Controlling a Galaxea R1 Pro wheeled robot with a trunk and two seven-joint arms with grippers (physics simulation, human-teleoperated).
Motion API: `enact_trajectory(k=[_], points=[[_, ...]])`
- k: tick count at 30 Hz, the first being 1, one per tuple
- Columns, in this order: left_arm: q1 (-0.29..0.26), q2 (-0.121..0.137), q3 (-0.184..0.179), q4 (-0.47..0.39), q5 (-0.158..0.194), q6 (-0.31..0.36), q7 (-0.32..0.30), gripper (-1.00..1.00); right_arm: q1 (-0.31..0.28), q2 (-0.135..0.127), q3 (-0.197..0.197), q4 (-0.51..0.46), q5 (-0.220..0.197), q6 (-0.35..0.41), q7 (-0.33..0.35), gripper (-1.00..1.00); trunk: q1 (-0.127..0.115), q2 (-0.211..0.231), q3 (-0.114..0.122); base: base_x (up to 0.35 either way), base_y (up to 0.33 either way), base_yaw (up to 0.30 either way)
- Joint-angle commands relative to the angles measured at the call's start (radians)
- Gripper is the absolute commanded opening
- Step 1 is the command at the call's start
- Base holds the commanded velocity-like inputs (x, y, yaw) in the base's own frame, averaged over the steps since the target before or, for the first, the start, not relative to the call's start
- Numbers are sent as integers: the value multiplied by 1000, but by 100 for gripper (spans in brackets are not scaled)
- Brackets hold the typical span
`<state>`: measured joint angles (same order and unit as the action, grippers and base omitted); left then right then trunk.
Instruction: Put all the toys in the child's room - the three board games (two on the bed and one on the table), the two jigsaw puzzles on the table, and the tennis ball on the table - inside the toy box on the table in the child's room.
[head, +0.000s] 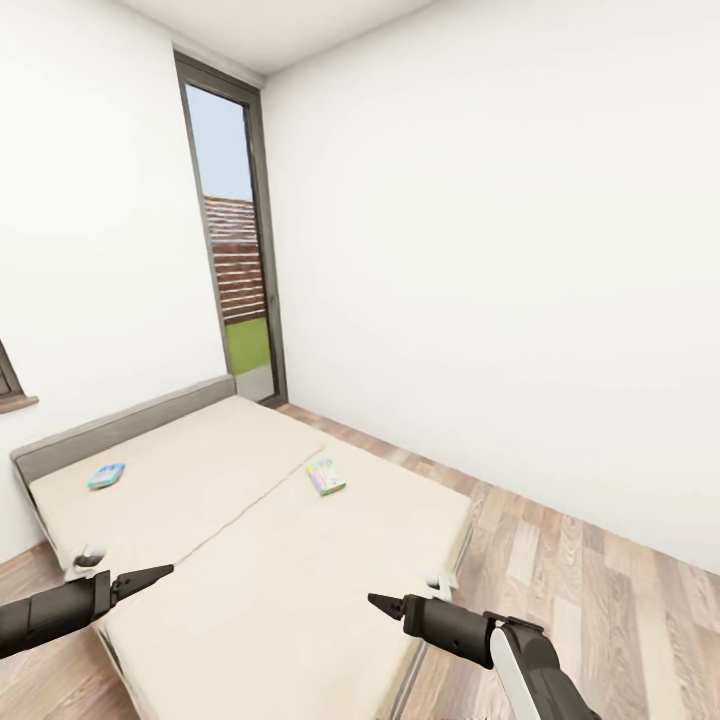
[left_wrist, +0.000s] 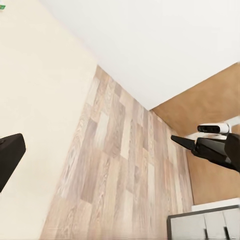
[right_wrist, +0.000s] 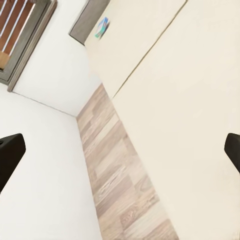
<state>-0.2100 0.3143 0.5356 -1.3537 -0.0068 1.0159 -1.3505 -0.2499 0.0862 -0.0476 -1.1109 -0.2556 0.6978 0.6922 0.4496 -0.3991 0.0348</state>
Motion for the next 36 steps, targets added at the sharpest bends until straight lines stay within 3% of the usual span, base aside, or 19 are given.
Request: enact_trajectory(k=[1,20,36], points=[[0,0,1,1,-1,10,-5,100,0,1,-3,0,-2,6,3,100,0,-1,-2,0,231,-163],[0,1,3,1,-1,11,-6,100,0,1,-3,0,-2,6,3,100,0,-1,-25,-43,138,-171],[0,2,4,1,-1,10,-6,100,0,1,-3,0,-3,7,3,100,0,-1,-29,-110,145,-262]])
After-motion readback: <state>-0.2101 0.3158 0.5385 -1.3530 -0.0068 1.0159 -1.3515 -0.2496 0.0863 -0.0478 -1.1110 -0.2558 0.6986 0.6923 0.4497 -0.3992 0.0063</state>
